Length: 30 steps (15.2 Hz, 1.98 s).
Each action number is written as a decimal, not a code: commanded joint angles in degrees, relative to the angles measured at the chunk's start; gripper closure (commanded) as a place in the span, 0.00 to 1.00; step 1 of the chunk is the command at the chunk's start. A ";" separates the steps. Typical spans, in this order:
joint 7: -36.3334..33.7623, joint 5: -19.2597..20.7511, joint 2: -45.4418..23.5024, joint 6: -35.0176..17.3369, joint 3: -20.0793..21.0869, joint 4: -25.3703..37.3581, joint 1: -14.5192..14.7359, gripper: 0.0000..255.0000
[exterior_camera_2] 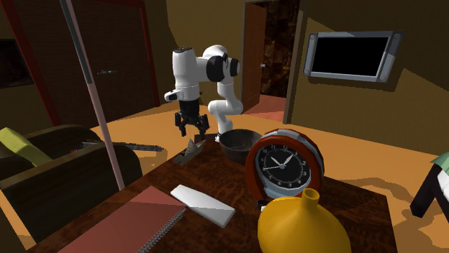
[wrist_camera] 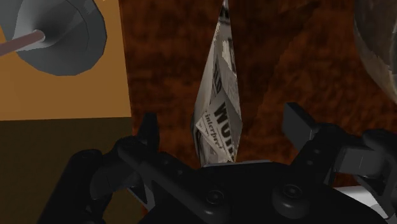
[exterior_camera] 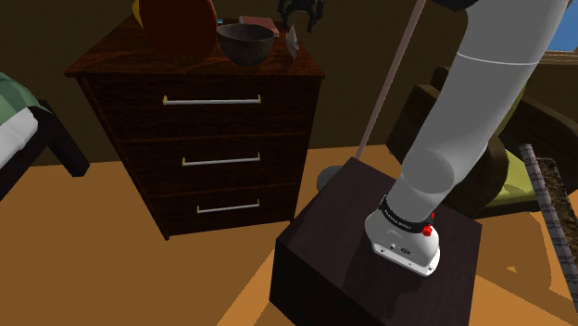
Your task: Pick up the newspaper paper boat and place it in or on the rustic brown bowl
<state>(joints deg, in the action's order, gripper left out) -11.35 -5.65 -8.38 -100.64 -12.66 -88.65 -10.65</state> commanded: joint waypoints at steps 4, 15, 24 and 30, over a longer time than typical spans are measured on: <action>-0.37 -0.26 -1.13 -2.75 0.05 -1.69 0.05 0.00; -0.28 -0.34 -1.31 -5.43 0.13 -4.18 0.17 0.00; -0.27 -0.35 -1.31 -5.44 0.13 -4.20 0.16 1.00; -0.52 -0.30 -1.47 -1.54 0.07 -0.13 0.05 1.00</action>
<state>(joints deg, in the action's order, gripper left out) -11.90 -5.93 -9.75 -103.00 -12.55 -89.66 -10.53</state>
